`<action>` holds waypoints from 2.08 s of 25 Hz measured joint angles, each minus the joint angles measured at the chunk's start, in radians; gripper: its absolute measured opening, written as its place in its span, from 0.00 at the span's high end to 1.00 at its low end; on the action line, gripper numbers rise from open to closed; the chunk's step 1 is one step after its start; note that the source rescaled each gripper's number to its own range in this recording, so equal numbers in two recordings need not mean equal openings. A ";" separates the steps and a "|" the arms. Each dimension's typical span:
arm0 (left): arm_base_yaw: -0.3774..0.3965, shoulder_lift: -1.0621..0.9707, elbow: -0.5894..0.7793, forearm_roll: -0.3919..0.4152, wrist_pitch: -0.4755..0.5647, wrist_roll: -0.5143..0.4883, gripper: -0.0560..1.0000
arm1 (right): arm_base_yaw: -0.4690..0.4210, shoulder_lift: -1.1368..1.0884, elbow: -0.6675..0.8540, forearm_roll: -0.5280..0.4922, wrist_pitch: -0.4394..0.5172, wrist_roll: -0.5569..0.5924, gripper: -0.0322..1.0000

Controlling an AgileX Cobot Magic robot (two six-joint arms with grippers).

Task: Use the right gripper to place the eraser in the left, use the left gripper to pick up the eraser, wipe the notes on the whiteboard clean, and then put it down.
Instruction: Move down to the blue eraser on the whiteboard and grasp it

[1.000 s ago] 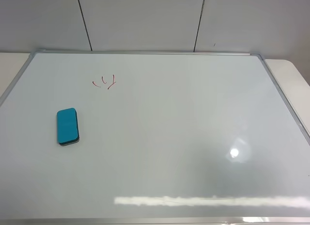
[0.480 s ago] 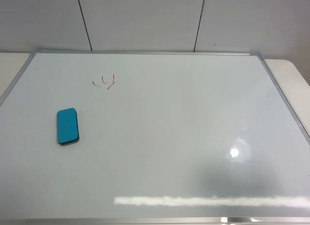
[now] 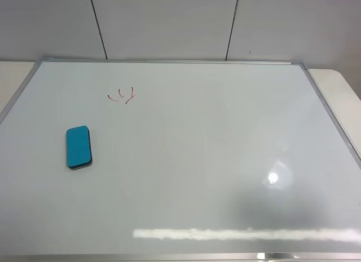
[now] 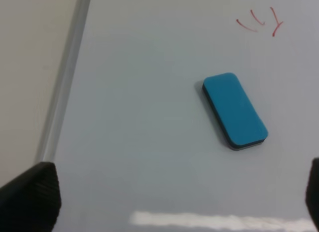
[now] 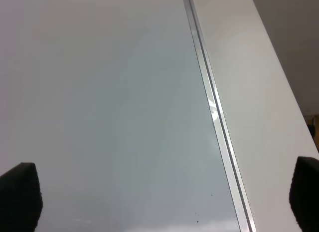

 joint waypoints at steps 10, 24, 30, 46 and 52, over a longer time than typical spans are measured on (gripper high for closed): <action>0.000 0.000 0.000 0.000 0.000 0.000 0.00 | 0.000 0.000 0.000 0.000 0.000 0.001 0.00; 0.000 0.000 0.000 0.000 0.000 0.000 0.00 | 0.000 0.000 0.000 0.000 0.000 0.001 0.00; 0.000 0.000 0.000 0.000 0.000 0.000 0.00 | 0.000 0.000 0.000 0.000 0.000 0.001 0.00; 0.000 0.000 0.000 0.001 0.000 0.000 0.00 | 0.000 0.000 0.000 0.000 0.000 0.001 0.00; 0.032 0.097 -0.010 -0.005 -0.007 -0.003 0.00 | 0.000 0.000 0.000 0.000 0.000 0.001 0.00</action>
